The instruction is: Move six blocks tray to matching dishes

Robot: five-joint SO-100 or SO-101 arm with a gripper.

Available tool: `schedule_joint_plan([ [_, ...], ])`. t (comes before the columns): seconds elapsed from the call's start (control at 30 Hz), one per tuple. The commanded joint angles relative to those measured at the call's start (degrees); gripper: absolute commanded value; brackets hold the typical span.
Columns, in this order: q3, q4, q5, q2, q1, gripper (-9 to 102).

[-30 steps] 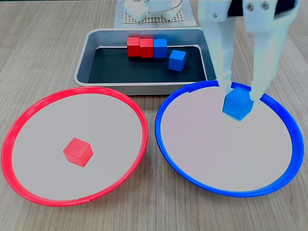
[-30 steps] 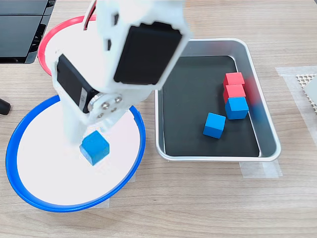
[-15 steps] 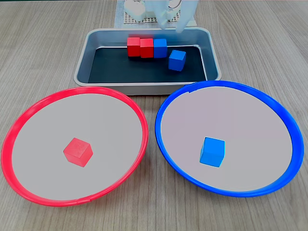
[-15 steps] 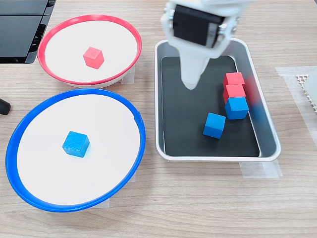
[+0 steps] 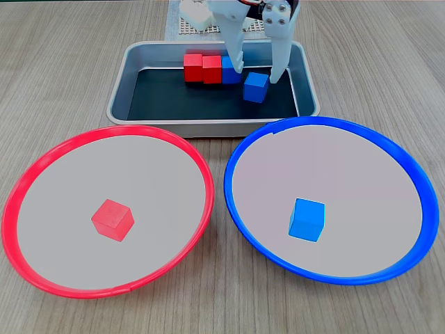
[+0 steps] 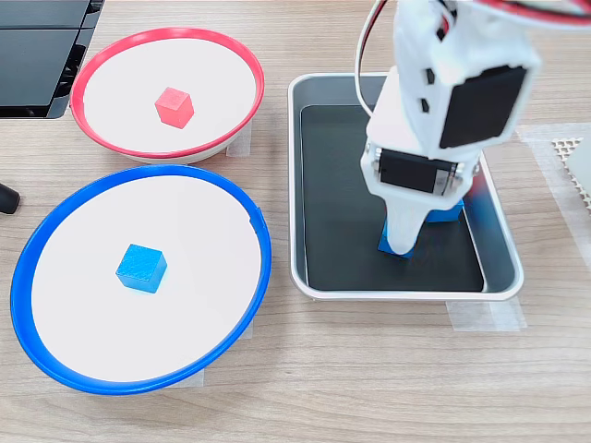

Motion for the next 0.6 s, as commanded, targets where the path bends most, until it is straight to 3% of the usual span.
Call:
schedule_joint_plan([
  [0.0,0.8,-3.1,-1.5,0.1,0.3,17],
  [0.17,1.4,-3.8,-3.9,-0.7,0.5,14],
  [0.27,2.0,-3.4,-6.4,-0.4,0.5,6],
  [0.4,-0.4,1.1,-7.8,0.8,1.1,3],
  [0.47,-6.6,6.0,-4.5,1.6,1.1,3],
  [0.57,-24.2,9.8,11.9,0.3,1.1,3],
])
